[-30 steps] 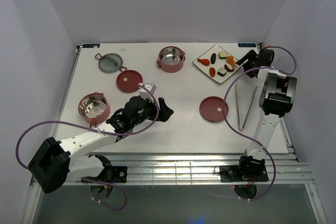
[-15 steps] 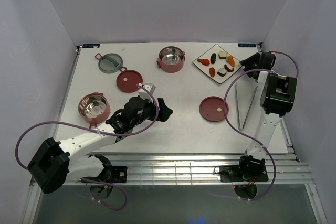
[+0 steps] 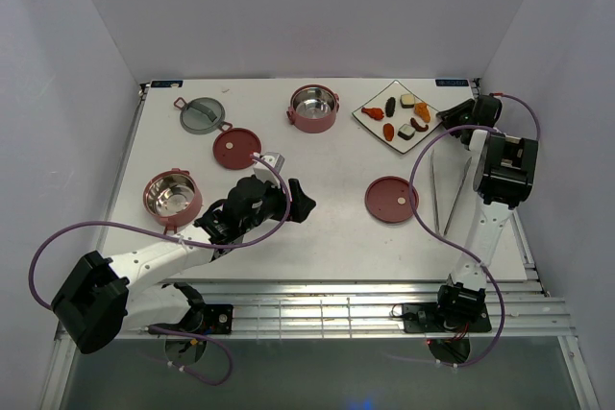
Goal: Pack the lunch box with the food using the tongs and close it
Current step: Adjust the plate at the center of the board.
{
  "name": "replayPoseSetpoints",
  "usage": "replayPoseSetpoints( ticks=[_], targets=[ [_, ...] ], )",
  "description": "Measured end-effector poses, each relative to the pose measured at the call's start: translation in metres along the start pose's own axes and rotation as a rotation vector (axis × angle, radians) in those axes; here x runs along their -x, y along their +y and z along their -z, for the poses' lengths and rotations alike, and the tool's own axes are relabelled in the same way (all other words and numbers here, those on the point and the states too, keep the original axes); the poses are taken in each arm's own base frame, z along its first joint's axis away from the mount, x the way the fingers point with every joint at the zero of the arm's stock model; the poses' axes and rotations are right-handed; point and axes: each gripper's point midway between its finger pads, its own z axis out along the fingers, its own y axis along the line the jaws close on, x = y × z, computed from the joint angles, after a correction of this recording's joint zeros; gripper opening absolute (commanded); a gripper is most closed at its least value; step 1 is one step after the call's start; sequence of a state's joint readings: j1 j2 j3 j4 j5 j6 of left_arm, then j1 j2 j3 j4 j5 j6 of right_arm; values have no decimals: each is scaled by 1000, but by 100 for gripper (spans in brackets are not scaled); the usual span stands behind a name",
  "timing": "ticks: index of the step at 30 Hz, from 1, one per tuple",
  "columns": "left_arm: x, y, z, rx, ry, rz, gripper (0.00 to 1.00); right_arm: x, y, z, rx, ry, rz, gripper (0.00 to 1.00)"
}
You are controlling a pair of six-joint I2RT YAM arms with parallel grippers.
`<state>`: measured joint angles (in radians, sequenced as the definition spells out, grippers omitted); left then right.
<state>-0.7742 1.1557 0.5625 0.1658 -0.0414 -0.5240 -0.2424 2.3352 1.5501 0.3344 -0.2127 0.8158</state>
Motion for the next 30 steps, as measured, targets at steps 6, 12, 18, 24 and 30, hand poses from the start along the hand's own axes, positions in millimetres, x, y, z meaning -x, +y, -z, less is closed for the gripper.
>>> replayPoseSetpoints(
  ticks=[6,12,18,24,30],
  targets=[
    [0,1,0,5,-3,0,92,-4,10,-5,77,26,-12,8],
    [2,2,0,12,-10,0,92,-4,24,-1,155,45,-14,8],
    [4,4,0,23,-18,1,93,-26,11,19,152,99,-32,8],
    [4,4,0,24,-20,11,93,-45,8,36,177,159,-37,8],
    [6,2,0,24,-24,28,93,-63,6,55,187,215,-12,8]
  ],
)
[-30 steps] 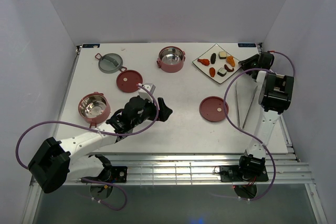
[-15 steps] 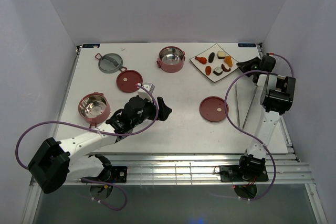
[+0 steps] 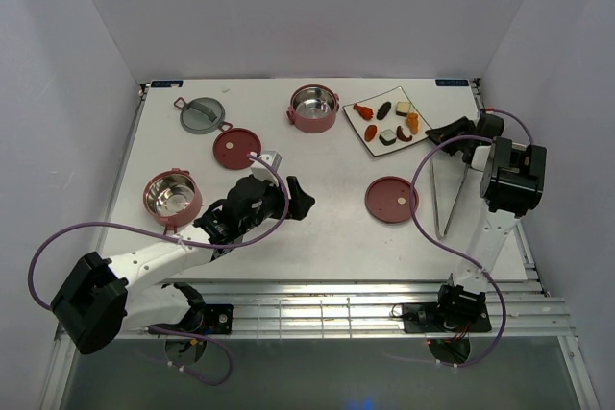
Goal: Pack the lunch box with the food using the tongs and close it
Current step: Adjust the plate at the center of the board.
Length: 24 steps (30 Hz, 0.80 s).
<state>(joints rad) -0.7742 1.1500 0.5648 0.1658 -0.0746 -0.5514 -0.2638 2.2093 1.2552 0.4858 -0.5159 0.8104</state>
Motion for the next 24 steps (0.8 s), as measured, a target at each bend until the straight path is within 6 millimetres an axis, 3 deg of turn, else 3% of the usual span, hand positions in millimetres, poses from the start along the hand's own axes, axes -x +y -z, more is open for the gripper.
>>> replayPoseSetpoints(
  ticks=[13,19,24],
  targets=[
    [9,-3,-6,11,-15,25,93,-29,4,23,13,102,78,8],
    [21,-17,-32,-4,5,28,92,-35,16,36,25,128,127,8],
    [25,-43,-63,-98,48,60,92,-40,18,38,33,147,142,8]
  ],
)
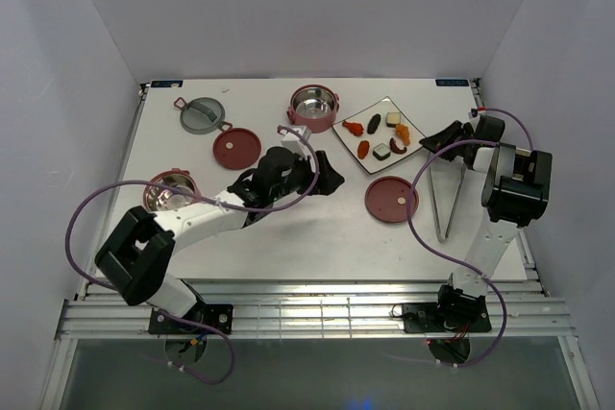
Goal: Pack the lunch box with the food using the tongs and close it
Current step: Adjust the plate at the center of the board.
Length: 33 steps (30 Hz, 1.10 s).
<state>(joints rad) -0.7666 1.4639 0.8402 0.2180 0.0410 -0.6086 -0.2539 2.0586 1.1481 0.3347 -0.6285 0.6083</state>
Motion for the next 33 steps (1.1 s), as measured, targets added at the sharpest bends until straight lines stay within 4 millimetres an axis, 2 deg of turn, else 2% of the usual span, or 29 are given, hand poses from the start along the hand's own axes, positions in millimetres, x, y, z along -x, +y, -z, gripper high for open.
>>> replayPoseSetpoints(
  ticks=[6,10,16,22,24,26,29,33],
  targets=[
    [-8,-13,-42,-83,79,42,91,-8,1,0,3,38,3,8],
    [-14,-2,-57,-89,119,75,90,-8,8,-3,18,75,31,8],
    [3,31,-56,-25,81,100,91,-13,17,-3,50,116,65,8],
    [10,48,-45,21,51,76,91,-23,24,-7,76,181,85,8],
    [13,59,-41,37,44,88,91,-27,28,-10,85,205,100,8],
    [14,71,-36,57,42,101,91,-32,31,-13,94,229,112,8],
    [22,99,-30,113,20,115,91,-43,38,-17,110,276,128,8],
    [22,109,-22,132,14,107,90,-56,46,-24,127,335,155,8]
  ],
)
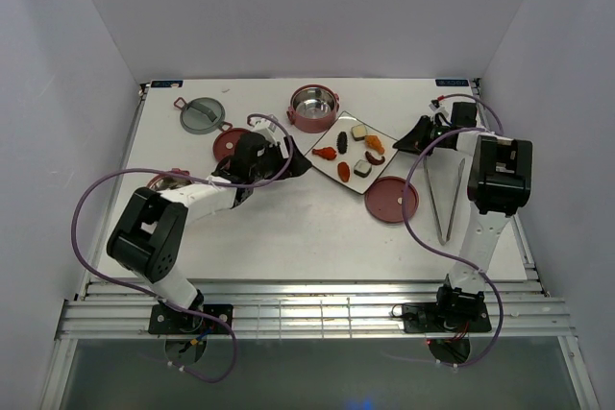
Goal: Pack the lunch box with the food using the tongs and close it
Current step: Adjust the plate at the center of the board.
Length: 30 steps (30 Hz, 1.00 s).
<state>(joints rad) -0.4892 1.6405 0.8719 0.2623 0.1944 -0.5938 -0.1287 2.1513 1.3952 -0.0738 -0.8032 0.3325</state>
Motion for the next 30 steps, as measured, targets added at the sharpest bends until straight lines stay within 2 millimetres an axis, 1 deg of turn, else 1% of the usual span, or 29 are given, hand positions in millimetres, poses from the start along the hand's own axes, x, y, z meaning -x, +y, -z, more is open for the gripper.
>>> replayPoseSetpoints(
  ticks=[5,12,16,18,21,25,27,30],
  targets=[
    [-1,9,7,12,-3,-9,90,-11,16,-10,24,63,38,8],
    [-8,25,11,44,10,-2,90,-10,36,-20,35,103,112,8],
    [-15,30,16,57,18,2,90,-12,51,-30,40,122,165,8],
    [-14,29,21,61,16,4,90,-19,61,-38,48,142,183,8],
    [-3,22,30,56,-21,6,90,-35,73,-50,65,183,194,8],
    [17,10,45,43,-83,4,90,-59,82,-62,78,235,191,8],
    [21,8,51,52,-96,5,90,-68,86,-67,83,257,193,8],
    [22,11,57,80,-99,11,90,-80,88,-71,88,279,189,8]
  ],
)
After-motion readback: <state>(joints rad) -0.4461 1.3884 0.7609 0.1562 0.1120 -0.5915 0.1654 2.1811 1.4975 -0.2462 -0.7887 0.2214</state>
